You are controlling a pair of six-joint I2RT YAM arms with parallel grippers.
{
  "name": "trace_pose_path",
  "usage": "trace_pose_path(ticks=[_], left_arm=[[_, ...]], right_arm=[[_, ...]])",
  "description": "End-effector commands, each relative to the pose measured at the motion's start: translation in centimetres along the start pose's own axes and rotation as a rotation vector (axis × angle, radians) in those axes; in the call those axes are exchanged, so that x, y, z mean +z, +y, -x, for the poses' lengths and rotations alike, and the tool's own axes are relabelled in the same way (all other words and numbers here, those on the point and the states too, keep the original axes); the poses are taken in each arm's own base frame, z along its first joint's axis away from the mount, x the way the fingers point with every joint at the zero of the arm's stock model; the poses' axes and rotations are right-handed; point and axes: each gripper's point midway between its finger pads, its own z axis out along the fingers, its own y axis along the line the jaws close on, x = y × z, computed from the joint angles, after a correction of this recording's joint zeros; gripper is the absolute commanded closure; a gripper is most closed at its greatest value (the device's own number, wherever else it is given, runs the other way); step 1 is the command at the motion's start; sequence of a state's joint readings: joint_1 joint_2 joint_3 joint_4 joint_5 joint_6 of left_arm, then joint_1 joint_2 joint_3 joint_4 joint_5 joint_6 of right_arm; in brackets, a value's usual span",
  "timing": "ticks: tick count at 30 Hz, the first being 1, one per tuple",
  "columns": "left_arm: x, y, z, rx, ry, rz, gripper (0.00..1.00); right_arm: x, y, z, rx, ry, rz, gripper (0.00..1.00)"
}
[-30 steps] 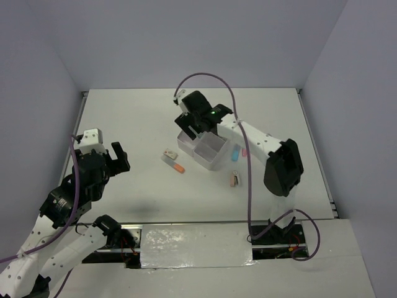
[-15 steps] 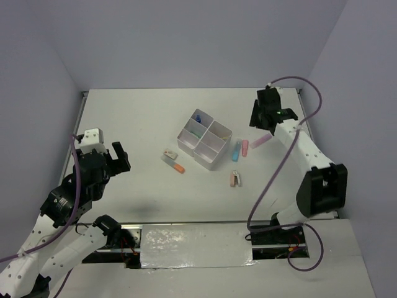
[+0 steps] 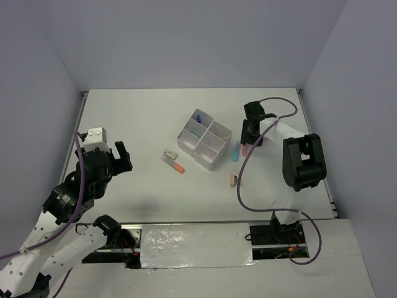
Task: Sort the stationery into containers
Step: Pick up the stationery from the center of the board.
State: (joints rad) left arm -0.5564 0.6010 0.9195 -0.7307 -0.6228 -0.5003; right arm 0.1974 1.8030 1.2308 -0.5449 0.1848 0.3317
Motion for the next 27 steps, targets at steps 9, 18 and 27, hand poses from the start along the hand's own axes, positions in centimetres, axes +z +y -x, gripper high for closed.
trace_pose_path(ticks=[9,18,27], left_arm=[[0.1,-0.4,0.9,-0.016,-0.037,-0.016,0.01],[0.0,-0.4,0.9,-0.018,-0.040,-0.021,0.01],[0.2,-0.5,0.8,-0.016,-0.035,-0.020,0.01]], right_arm=[[2.7,1.1,0.7,-0.011,0.013,0.022,0.51],[2.3,0.7,-0.8,-0.023,0.038,0.035,1.00],[-11.0,3.3,5.1,-0.041,-0.300,0.156,1.00]])
